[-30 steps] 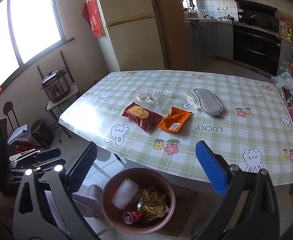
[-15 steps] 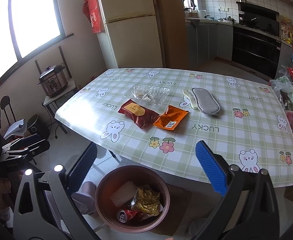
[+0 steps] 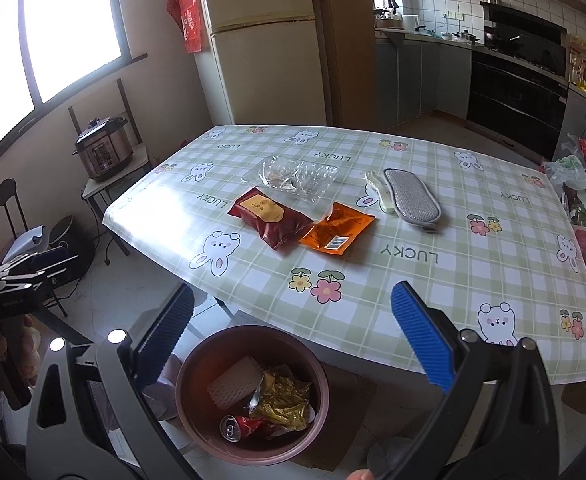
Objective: Collect trash
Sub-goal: 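Move both tools back toward the remaining packets on the table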
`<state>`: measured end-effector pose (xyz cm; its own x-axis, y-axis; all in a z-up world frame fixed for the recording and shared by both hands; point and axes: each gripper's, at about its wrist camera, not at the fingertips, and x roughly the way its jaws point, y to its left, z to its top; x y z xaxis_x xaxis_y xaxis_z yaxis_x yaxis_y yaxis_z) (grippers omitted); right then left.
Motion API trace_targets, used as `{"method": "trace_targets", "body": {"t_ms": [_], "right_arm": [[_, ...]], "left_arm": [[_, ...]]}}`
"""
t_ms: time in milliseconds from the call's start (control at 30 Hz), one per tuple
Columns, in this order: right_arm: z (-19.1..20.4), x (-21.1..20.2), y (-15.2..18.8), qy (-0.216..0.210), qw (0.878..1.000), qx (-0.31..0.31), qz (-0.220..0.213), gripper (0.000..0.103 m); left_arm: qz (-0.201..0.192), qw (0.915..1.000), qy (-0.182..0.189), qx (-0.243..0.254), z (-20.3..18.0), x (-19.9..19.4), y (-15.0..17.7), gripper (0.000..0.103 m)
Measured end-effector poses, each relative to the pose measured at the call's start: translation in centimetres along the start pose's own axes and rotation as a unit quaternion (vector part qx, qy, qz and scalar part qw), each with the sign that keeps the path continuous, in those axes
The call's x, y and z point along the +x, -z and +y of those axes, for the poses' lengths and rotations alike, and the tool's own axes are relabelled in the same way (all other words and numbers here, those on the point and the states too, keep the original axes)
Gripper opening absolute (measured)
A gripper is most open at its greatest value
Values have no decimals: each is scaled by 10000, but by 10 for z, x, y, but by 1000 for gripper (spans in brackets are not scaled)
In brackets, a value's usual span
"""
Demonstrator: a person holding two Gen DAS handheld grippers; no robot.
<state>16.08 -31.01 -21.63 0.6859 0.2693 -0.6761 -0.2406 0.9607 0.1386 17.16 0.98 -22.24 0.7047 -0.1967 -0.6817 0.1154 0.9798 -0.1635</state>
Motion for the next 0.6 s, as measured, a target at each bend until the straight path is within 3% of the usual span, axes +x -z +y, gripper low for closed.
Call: {"method": "trace_targets", "body": {"t_ms": [167, 300, 400, 600], "right_arm": [[-11, 11, -1, -94, 9999, 50, -51, 97], [-21, 24, -2, 76, 9998, -82, -187, 97], [-33, 43, -2, -16, 10000, -18, 7, 97], [-50, 76, 1, 334, 9991, -207, 143, 97]], "left_arm": [[104, 9999, 11, -11, -3, 15, -12, 97], [225, 9997, 78, 56, -12, 39, -22, 97], [321, 9991, 125, 263, -27, 64, -31, 97], [578, 9973, 396, 229, -50, 132, -48, 91]]}}
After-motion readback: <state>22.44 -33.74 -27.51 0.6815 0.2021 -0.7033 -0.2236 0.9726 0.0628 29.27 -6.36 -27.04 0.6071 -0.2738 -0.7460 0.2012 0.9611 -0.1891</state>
